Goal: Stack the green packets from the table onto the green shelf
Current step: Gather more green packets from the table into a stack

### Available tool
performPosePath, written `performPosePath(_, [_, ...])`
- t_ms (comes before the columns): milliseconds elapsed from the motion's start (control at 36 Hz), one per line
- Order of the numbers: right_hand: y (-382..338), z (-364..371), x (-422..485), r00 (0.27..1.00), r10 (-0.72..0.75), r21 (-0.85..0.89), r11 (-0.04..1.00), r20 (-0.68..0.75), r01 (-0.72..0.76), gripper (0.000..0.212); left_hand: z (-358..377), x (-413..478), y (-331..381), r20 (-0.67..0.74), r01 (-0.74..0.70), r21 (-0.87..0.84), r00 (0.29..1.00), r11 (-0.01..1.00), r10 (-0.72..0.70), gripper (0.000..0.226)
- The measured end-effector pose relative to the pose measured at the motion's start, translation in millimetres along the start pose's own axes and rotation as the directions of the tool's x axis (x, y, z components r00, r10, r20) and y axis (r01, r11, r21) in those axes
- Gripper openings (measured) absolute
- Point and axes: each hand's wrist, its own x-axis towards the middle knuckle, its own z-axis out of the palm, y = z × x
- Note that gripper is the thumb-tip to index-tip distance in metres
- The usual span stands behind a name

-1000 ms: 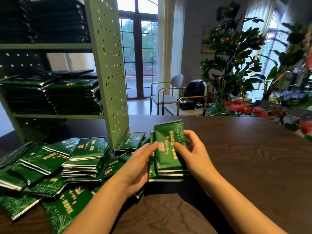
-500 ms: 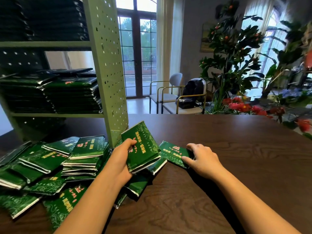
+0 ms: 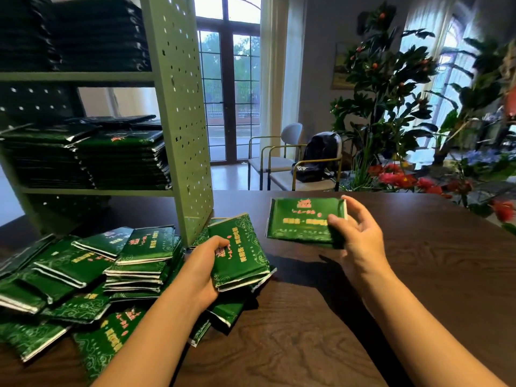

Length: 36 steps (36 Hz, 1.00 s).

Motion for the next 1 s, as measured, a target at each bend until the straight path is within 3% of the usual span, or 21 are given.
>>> performPosePath(56, [-1.4, 0.0, 1.8, 0.998, 0.024, 0.123, 0.992, -0.057, -0.017, 0.039, 0.8, -2.2, -0.5, 0.022, 0.003, 0.050, 1.000, 0.999, -0.004, 0.020])
performPosePath(111, [-2.4, -1.0, 1.1, 0.998, 0.045, 0.121, 0.992, -0.043, -0.039, 0.038, 1.9, -3.0, -1.9, 0.031, 0.007, 0.101, 0.999, 0.995, -0.010, 0.018])
performPosePath(194, [-0.1, 1.5, -3.3, 0.991, 0.085, 0.028, 0.996, 0.108, -0.089, 0.035, 3.5, -5.0, -4.5, 0.069, 0.040, 0.205, 0.996, 0.978, -0.055, 0.015])
performPosePath(250, [4.8, 6.1, -6.5, 0.976, 0.092, -0.009, 0.996, 0.197, -0.092, 0.039, 5.9, -7.8, -6.4, 0.114, 0.053, 0.271, 0.990, 0.961, -0.087, 0.026])
performPosePath(417, [15.4, 14.6, -20.2, 0.899, -0.035, -0.345, 0.916, 0.437, 0.204, 0.030, 13.5, -13.9, -11.0, 0.269, 0.092, 0.246, 0.950, 0.965, -0.159, 0.053])
performPosePath(528, [23.1, 18.0, -26.4, 0.825, -0.122, -0.480, 0.763, 0.552, 0.434, 0.029, 14.2, -14.2, -14.3, 0.325, 0.000, 0.336, 0.939, 0.942, -0.116, 0.025])
performPosePath(611, [28.1, 20.3, -28.6, 0.822, -0.196, -0.555, 0.652, 0.535, 0.516, 0.031, 14.1, -13.7, -13.9, 0.316, -0.098, 0.423, 0.948, 0.901, -0.046, 0.011])
performPosePath(694, [31.8, 21.7, -25.7, 0.855, -0.267, -0.478, 0.737, 0.444, 0.478, 0.032, 11.3, -15.3, -5.8, 0.269, -0.103, 0.350, 0.963, 0.931, 0.005, 0.011])
performPosePath(778, [31.5, 19.7, -20.3, 0.915, -0.209, -0.470, 0.805, 0.346, 0.361, 0.022, 2.7, -12.2, 6.6, 0.151, -0.077, 0.179, 0.987, 0.981, 0.050, 0.017])
performPosePath(861, [37.4, 12.5, -16.8, 0.926, -0.076, -0.574, 0.765, 0.370, 0.292, 0.024, -6.6, -7.5, 14.8, 0.047, -0.083, 0.074, 0.996, 0.994, 0.080, 0.022])
performPosePath(1000, [52.1, 19.3, -24.0, 0.885, 0.153, -0.670, 0.713, 0.439, 0.209, 0.028, -13.9, -4.2, 17.2, -0.065, -0.092, -0.047, 0.994, 0.995, 0.089, 0.025])
